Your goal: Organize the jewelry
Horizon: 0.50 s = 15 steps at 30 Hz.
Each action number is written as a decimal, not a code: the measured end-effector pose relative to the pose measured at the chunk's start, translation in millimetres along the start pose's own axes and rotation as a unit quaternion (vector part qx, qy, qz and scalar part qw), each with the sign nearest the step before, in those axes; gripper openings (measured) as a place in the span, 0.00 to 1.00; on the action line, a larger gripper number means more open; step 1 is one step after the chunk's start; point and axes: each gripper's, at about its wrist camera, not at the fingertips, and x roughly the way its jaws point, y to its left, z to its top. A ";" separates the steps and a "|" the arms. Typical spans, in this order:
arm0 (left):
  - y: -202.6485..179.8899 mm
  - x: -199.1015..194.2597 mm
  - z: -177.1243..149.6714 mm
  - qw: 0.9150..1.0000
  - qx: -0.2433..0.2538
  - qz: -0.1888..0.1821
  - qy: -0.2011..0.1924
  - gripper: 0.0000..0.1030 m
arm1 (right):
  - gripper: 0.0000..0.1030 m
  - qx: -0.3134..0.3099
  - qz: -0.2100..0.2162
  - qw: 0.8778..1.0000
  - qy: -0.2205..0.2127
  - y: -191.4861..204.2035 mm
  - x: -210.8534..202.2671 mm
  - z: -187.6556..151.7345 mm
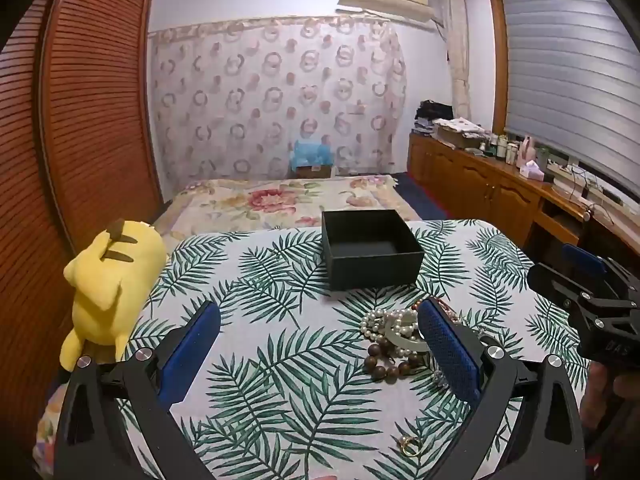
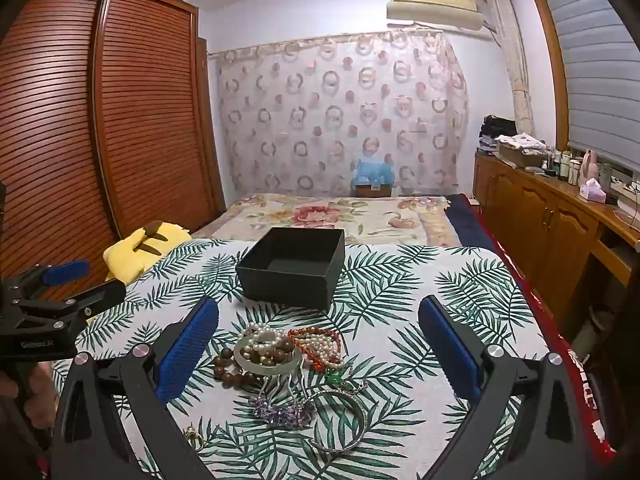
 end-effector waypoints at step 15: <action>0.2 -0.1 0.1 1.000 -0.002 -0.001 -0.002 0.93 | 0.98 0.002 0.000 1.000 -0.002 0.4 -1.1 0.3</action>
